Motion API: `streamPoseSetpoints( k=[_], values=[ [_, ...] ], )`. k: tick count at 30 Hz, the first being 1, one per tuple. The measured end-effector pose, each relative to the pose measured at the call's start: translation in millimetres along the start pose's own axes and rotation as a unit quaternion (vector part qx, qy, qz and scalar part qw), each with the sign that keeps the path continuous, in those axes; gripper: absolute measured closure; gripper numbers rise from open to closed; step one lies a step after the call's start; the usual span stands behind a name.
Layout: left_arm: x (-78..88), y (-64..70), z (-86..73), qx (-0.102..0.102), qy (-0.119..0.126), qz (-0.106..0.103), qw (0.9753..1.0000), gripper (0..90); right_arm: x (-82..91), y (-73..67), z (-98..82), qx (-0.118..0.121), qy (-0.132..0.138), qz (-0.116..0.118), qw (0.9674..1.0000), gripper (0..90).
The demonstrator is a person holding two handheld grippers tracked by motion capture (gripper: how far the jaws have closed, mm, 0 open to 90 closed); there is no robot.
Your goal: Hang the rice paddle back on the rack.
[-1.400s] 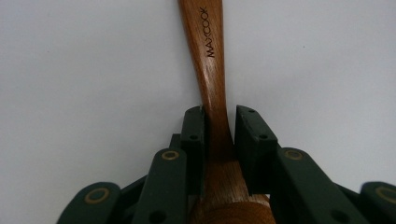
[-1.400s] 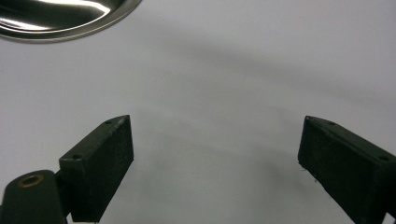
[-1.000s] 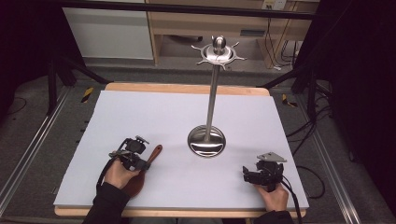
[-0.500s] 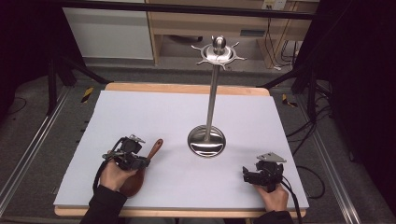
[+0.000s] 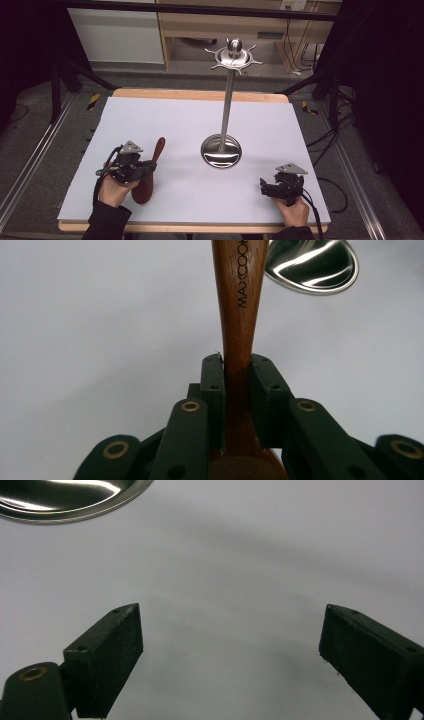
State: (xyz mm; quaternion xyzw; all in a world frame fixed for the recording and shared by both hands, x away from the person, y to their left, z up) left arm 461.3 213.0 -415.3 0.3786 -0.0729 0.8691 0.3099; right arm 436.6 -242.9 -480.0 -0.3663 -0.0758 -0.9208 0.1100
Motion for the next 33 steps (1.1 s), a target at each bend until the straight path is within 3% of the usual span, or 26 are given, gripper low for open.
streamPoseSetpoints(
  k=[4, 19, 27, 33],
  values=[
    [6.3, -0.4, 0.6, -0.001, 0.028, 0.003, 0.9996, 77.0, 0.3, 0.1, 0.2, 0.005, 0.000, -0.002, 1.0000, 10.8],
    [17.7, 0.1, 1.7, -0.005, 0.065, 0.004, 0.9979, 77.2, 0.5, 0.8, 0.2, 0.003, 0.000, -0.005, 1.0000, 10.8],
    [31.4, 0.7, 3.5, -0.002, 0.116, 0.015, 0.9932, 77.5, 0.6, 0.7, 0.3, 0.006, 0.000, -0.004, 1.0000, 10.8],
    [38.3, 4.1, 5.4, -0.005, 0.141, 0.020, 0.9898, 77.5, 0.4, 0.7, 0.4, 0.006, 0.000, -0.003, 1.0000, 10.8]
  ],
)
Point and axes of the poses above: each handheld gripper's, and its own axes: x roughly backward along the jaws, z roughly out of its top, y roughly to its right, the point moved 1 cm from there along -x, roughly forward along the jaws
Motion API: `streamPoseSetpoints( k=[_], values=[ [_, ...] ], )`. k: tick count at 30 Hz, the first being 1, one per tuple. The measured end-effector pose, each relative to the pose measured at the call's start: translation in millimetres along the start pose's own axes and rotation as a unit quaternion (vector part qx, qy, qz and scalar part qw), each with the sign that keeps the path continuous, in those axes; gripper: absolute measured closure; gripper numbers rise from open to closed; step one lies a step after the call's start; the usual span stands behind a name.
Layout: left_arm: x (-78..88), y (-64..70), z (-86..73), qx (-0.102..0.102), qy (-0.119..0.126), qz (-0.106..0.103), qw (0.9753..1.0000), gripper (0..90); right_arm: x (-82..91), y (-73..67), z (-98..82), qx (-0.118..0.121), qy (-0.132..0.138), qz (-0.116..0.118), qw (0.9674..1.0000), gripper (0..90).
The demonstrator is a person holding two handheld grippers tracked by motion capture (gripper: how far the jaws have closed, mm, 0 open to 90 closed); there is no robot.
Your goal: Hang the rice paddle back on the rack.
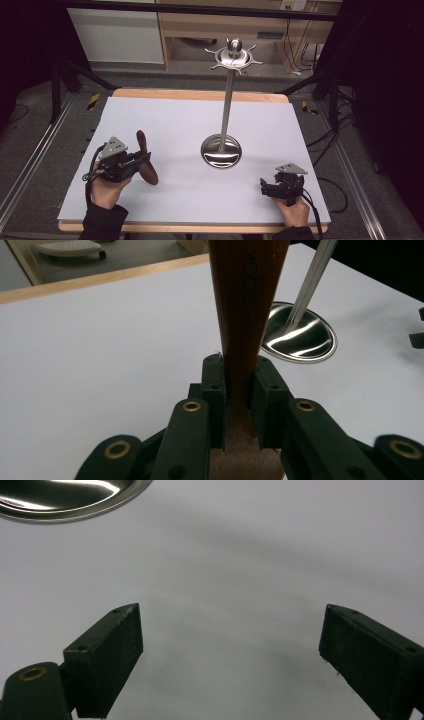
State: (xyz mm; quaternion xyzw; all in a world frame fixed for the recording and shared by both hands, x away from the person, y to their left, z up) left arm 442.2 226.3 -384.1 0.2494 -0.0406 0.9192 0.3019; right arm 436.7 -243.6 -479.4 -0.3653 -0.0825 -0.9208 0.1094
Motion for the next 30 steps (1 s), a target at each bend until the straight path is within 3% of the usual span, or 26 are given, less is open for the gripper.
streamPoseSetpoints(
  k=[11, 30],
  values=[
    [8.8, 2.0, 6.4, 0.000, 0.042, 0.006, 0.9991, 77.4, 1.3, 1.3, 0.7, -0.006, 0.007, -0.004, 0.9999, 10.7],
    [12.9, 18.4, 42.7, -0.027, 0.077, -0.029, 0.9963, 77.4, 1.9, -2.2, 5.5, -0.004, 0.019, -0.009, 0.9998, 10.2]
  ],
)
Point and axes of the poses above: each handheld gripper's, and its own axes: x roughly backward along the jaws, z roughly out of its top, y roughly to its right, the point moved 1 cm from there along -x, roughly forward along the jaws
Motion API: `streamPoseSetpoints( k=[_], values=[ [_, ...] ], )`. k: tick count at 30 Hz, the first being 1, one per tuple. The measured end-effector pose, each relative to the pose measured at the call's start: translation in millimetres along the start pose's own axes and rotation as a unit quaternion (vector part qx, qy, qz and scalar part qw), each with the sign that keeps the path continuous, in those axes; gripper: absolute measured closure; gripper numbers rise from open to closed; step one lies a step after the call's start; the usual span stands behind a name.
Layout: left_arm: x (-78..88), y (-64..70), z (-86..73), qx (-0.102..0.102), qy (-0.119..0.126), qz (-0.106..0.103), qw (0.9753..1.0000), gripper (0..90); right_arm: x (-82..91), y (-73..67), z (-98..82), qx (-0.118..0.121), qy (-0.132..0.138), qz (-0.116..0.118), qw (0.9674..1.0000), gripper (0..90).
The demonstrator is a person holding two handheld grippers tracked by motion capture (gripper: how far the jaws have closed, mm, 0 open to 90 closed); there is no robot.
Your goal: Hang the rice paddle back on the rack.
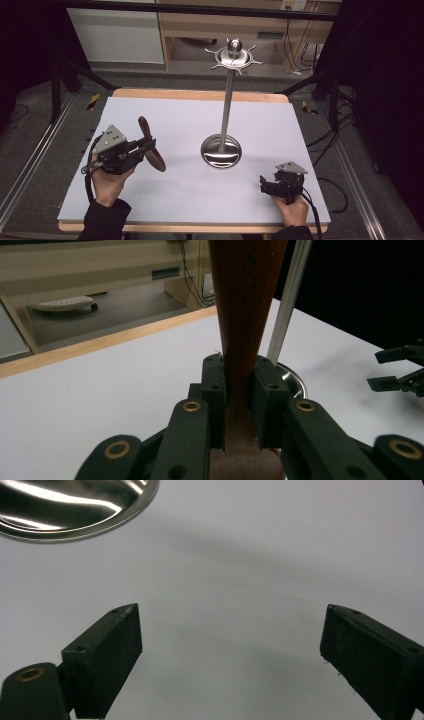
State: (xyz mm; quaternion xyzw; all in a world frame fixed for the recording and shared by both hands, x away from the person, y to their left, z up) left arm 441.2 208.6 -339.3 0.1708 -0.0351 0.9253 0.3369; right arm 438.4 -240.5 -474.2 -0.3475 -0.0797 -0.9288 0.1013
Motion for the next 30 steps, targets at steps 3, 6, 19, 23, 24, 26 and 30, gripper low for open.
streamPoseSetpoints(
  k=[3, 6, 19, 23, 24, 26, 30],
  values=[
    [-3.2, 3.3, 6.8, 0.001, 0.006, -0.004, 1.0000, 77.5, 0.9, 0.1, 0.8, 0.000, 0.004, 0.000, 1.0000, 10.1],
    [-7.4, 6.8, 15.4, -0.004, 0.007, -0.008, 0.9999, 77.5, 1.5, 0.7, 1.1, -0.003, 0.005, 0.000, 1.0000, 9.9],
    [-25.4, 21.2, 45.5, -0.020, 0.012, -0.020, 0.9995, 77.5, 3.4, 1.0, 2.5, -0.005, 0.015, -0.001, 0.9999, 9.9],
    [-28.3, 24.6, 54.0, -0.021, 0.015, -0.025, 0.9993, 77.5, 4.5, 1.3, 2.9, -0.010, 0.018, 0.000, 0.9998, 9.9],
    [-29.4, 25.4, 56.8, -0.024, 0.015, -0.025, 0.9993, 77.5, 4.3, 1.4, 2.8, -0.009, 0.017, -0.001, 0.9998, 9.9],
    [-31.2, 26.8, 61.0, -0.026, 0.016, -0.027, 0.9992, 77.5, 3.8, 1.6, 2.9, -0.006, 0.016, -0.001, 0.9999, 9.9],
    [-32.5, 29.5, 69.1, -0.025, 0.020, -0.031, 0.9990, 77.5, 4.0, 1.6, 3.1, -0.007, 0.017, -0.001, 0.9998, 9.8]
  ],
)
Point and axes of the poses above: each handheld gripper's, and its own axes: x roughly backward along the jaws, z roughly out of its top, y roughly to its right, the point moved 1 cm from there along -x, roughly forward along the jaws
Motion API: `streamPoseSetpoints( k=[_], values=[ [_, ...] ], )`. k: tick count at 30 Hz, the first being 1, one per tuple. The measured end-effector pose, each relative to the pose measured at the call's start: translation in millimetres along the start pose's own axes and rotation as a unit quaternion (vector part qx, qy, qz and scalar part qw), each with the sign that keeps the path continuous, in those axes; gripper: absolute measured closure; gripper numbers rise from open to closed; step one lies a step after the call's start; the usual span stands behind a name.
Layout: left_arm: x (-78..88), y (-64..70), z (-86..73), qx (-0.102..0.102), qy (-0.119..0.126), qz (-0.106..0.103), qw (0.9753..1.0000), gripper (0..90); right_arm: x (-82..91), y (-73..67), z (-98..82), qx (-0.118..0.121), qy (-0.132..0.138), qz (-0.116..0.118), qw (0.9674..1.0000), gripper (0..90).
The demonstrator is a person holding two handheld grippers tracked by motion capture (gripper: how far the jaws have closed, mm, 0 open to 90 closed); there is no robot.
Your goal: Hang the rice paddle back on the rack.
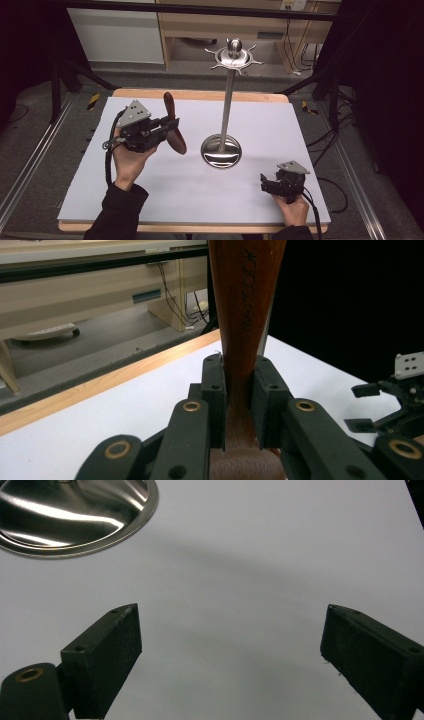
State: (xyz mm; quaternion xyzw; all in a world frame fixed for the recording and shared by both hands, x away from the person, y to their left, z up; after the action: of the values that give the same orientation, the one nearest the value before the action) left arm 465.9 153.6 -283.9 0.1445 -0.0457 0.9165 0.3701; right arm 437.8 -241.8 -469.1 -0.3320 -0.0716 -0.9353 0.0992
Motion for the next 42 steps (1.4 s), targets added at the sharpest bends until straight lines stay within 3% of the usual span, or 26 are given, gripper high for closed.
streamPoseSetpoints(
  k=[4, 9, 13, 21, 42],
  values=[
    [-0.2, 2.6, 10.3, -0.012, 0.004, 0.001, 0.9999, 77.6, -0.7, -0.4, 0.1, -0.001, -0.001, -0.001, 1.0000, 9.8],
    [0.0, 6.0, 19.9, -0.001, 0.005, -0.003, 1.0000, 77.6, -0.3, -0.3, 0.2, 0.002, 0.000, 0.000, 1.0000, 9.8],
    [-2.5, 7.0, 25.9, -0.010, 0.006, -0.003, 0.9999, 77.6, -0.3, -0.3, 0.2, 0.002, 0.000, -0.001, 1.0000, 9.8],
    [-6.7, 12.2, 35.2, -0.008, 0.010, -0.014, 0.9998, 77.6, -0.2, -0.1, 0.4, -0.001, 0.001, -0.002, 1.0000, 9.8],
    [-22.9, 20.3, 55.9, -0.023, 0.005, -0.016, 0.9996, 77.6, -0.3, -0.1, 0.5, -0.001, 0.000, -0.002, 1.0000, 9.8]
  ],
)
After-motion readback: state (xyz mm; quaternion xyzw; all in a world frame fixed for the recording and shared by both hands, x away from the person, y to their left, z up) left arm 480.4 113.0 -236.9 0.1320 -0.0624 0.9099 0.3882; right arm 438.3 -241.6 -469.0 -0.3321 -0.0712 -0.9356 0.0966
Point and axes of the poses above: each handheld gripper's, and its own axes: x roughly backward along the jaws, z roughly out of its top, y roughly to its right, the point moved 1 cm from there along -x, roughly forward along the jaws
